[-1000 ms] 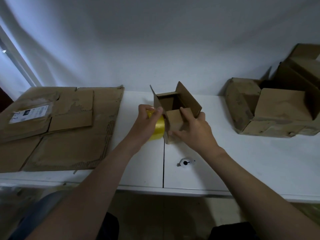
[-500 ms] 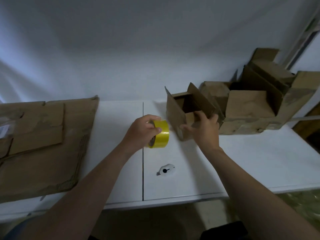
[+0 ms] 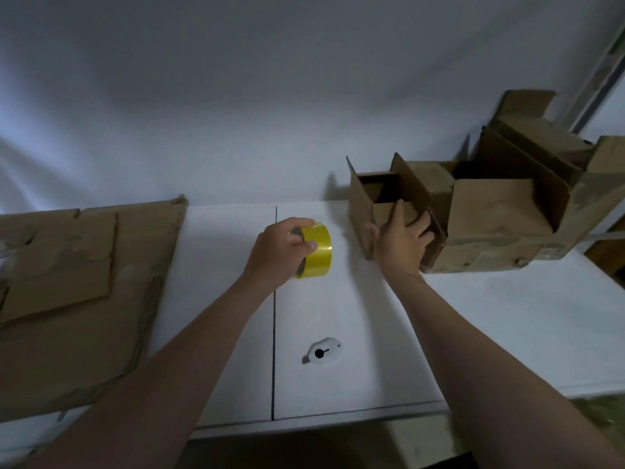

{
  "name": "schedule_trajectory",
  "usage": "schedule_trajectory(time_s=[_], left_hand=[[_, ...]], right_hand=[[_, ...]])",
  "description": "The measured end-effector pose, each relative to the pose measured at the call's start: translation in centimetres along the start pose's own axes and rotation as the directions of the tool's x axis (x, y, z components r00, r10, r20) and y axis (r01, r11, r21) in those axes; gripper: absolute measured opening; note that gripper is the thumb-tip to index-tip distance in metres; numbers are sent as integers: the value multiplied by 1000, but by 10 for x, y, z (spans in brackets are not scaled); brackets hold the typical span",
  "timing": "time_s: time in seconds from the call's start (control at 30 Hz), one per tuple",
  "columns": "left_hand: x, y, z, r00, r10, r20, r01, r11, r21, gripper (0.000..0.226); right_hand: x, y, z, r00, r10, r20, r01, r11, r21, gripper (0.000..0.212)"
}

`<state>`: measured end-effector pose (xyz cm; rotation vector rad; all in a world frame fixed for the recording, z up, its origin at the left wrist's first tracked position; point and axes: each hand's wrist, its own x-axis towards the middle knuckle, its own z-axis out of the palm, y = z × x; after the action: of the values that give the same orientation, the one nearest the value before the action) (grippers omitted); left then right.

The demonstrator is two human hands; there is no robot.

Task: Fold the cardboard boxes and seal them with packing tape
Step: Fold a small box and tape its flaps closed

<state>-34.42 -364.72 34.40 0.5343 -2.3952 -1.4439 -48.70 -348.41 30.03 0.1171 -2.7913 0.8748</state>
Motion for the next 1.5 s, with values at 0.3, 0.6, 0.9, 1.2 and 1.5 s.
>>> schedule_trajectory(time_s=[0.3, 0.6, 0.9, 1.2, 1.5], left_hand=[[-28, -13, -39, 997, -66, -45, 64, 997, -39, 36], [-74, -2, -55, 990, -95, -106, 71, 976, -206, 15], [-83, 29, -67, 983, 84, -164, -120, 967, -223, 20], [-80, 32, -69, 975, 126, -183, -157, 973, -167, 25], [-80, 23, -69, 984, 65, -167, -87, 988, -129, 43]], right_hand=[[-16, -25, -18, 974, 66, 217, -88, 992, 91, 82], [-72, -79, -81, 863, -352, 363, 175, 881, 440, 29], [-85, -107, -97, 776, -501, 384, 203, 774, 599, 23], [-93, -116, -98, 780, -622, 74, 523, 712, 469, 15], [-101, -110, -86, 741, -660, 124, 599, 733, 323, 11]])
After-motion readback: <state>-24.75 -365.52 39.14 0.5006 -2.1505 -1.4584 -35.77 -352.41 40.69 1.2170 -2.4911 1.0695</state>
